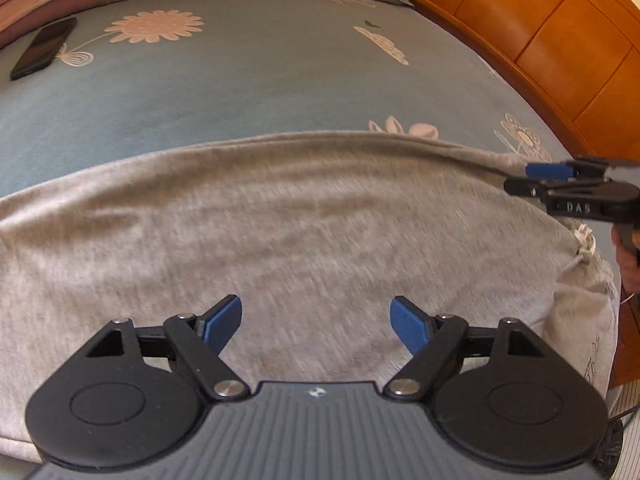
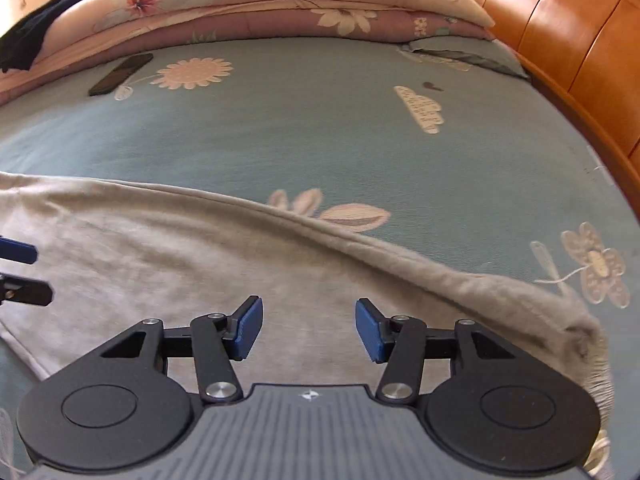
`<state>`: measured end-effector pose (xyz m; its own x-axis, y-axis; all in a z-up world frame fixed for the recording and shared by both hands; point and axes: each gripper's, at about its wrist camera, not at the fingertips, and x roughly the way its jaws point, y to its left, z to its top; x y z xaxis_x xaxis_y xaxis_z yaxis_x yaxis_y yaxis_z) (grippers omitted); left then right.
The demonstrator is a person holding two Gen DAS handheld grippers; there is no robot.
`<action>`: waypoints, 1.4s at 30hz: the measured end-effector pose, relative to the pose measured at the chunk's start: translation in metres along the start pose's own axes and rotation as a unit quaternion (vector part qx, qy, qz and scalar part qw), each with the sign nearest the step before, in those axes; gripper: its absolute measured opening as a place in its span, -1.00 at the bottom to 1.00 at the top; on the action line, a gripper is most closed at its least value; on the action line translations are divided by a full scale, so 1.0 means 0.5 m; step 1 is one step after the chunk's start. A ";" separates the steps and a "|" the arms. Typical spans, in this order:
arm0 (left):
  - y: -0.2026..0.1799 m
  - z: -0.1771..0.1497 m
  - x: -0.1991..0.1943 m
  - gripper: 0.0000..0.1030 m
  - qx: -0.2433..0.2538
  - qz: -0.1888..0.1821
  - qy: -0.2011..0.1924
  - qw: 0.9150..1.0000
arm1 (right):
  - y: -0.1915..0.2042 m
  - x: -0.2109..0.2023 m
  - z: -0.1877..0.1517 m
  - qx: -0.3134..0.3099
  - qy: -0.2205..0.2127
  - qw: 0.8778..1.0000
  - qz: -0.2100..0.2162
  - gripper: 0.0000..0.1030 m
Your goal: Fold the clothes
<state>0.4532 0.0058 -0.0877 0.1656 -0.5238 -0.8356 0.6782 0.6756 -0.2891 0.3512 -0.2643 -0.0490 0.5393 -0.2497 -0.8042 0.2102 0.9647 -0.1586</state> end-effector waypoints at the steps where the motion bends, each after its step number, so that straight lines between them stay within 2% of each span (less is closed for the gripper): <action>1: -0.017 -0.006 0.005 0.58 0.001 -0.004 0.007 1.000 | -0.032 0.000 -0.008 -0.028 -0.007 0.999 -0.027 0.10; 4: -0.062 -0.019 0.015 0.58 0.004 -0.012 0.024 1.000 | -0.103 0.020 -0.039 -0.138 -0.010 0.987 -0.084 0.10; 6: -0.090 -0.020 0.017 0.58 0.008 -0.005 0.026 1.000 | -0.139 0.035 -0.060 -0.207 -0.005 0.974 -0.094 0.10; 9: -0.128 -0.011 0.027 0.57 0.003 -0.006 0.029 1.000 | -0.189 0.060 -0.086 -0.291 0.001 0.954 -0.073 0.10; 12: -0.173 0.004 0.047 0.57 -0.007 -0.009 0.032 0.999 | -0.234 0.094 -0.098 -0.339 0.009 0.940 -0.040 0.07; 13: -0.191 0.008 0.056 0.58 -0.006 -0.011 0.032 0.999 | -0.250 0.102 -0.095 -0.344 0.014 0.939 -0.018 -0.20; 14: -0.208 0.013 0.064 0.58 -0.005 -0.014 0.033 0.999 | -0.269 0.108 -0.087 -0.336 0.020 0.942 0.011 -0.71; 16: -0.245 0.021 0.084 0.58 0.002 -0.012 0.034 0.999 | -0.320 0.123 -0.050 -0.274 0.042 0.957 0.084 -0.77; 18: -0.279 0.030 0.105 0.58 0.010 -0.017 0.036 0.999 | -0.373 0.149 -0.019 -0.213 0.054 0.967 0.128 -0.78; 20: -0.307 0.046 0.124 0.58 0.022 -0.027 0.033 0.999 | -0.421 0.183 0.006 -0.151 0.075 0.970 0.173 -0.77; 23: -0.344 0.091 0.155 0.58 0.051 -0.034 0.016 0.998 | -0.478 0.260 0.026 -0.059 0.122 0.961 0.240 -0.75; 27: -0.375 0.176 0.215 0.58 0.068 -0.047 -0.014 0.997 | -0.551 0.319 0.024 0.069 0.148 0.933 0.321 -0.66; 28: -0.379 0.195 0.233 0.58 0.066 -0.046 -0.017 0.997 | -0.561 0.313 0.018 0.078 0.142 0.931 0.326 -0.43; 29: -0.378 0.213 0.251 0.58 0.067 -0.041 -0.021 0.997 | -0.568 0.302 0.009 0.082 0.134 0.932 0.327 -0.12; 31: -0.372 0.243 0.286 0.58 0.067 -0.032 -0.019 0.997 | -0.580 0.270 -0.009 0.083 0.110 0.940 0.312 0.19; 37: -0.360 0.289 0.338 0.60 0.058 -0.029 -0.004 0.998 | -0.650 0.191 -0.079 0.114 0.054 0.952 0.277 0.22; 40: -0.372 0.292 0.342 0.62 0.072 -0.023 0.001 0.997 | -0.656 0.202 -0.115 0.118 0.066 0.948 0.288 0.22; 41: -0.376 0.291 0.342 0.62 0.076 -0.021 0.001 0.997 | -0.651 0.205 -0.123 0.115 0.062 0.949 0.286 0.14; 42: -0.380 0.291 0.341 0.62 0.081 -0.021 -0.001 0.996 | -0.649 0.207 -0.126 0.119 0.056 0.951 0.280 -0.05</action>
<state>0.4566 -0.2875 -0.1072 0.1356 -0.5503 -0.8239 0.7913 0.5605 -0.2442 0.2873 -0.5980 -0.1168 0.5339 0.3201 -0.7826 0.1021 0.8944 0.4355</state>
